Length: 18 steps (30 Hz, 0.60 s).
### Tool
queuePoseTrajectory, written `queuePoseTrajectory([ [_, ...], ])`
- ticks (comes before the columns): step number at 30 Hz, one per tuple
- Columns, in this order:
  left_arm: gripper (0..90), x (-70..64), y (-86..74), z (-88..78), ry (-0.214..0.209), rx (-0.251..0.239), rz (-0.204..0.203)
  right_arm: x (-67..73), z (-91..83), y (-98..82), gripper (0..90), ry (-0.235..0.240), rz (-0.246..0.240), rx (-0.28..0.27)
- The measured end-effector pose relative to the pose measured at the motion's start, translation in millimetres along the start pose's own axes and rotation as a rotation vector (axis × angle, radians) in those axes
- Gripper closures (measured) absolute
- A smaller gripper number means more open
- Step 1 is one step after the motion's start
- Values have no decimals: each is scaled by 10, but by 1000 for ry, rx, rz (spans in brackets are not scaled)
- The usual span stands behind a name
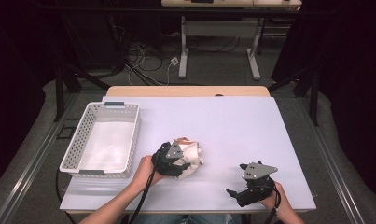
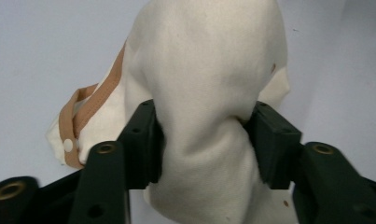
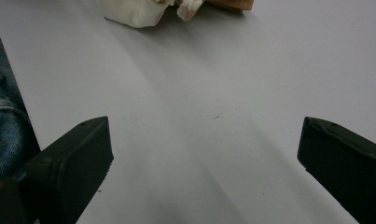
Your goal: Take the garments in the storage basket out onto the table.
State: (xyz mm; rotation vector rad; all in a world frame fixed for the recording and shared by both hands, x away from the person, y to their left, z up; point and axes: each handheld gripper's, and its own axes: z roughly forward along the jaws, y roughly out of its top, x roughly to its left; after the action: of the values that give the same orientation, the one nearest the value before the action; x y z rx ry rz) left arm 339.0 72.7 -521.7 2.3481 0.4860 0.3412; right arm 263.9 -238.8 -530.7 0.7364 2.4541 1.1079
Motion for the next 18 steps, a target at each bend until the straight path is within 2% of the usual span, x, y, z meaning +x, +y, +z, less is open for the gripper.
queuePoseTrajectory([
  [4,280,-20,7,-41,16,-11,-12,0,-2,0,29,1,-2,-1],
  [8,151,-43,25,-98,31,-8,-6,2,-7,-2,29,-1,2,-1],
  [15,57,-87,8,-253,41,-41,-25,3,-9,-3,29,-2,1,1],
  [18,38,-105,-14,-311,43,-49,-21,4,-9,-4,29,-1,0,-1],
])
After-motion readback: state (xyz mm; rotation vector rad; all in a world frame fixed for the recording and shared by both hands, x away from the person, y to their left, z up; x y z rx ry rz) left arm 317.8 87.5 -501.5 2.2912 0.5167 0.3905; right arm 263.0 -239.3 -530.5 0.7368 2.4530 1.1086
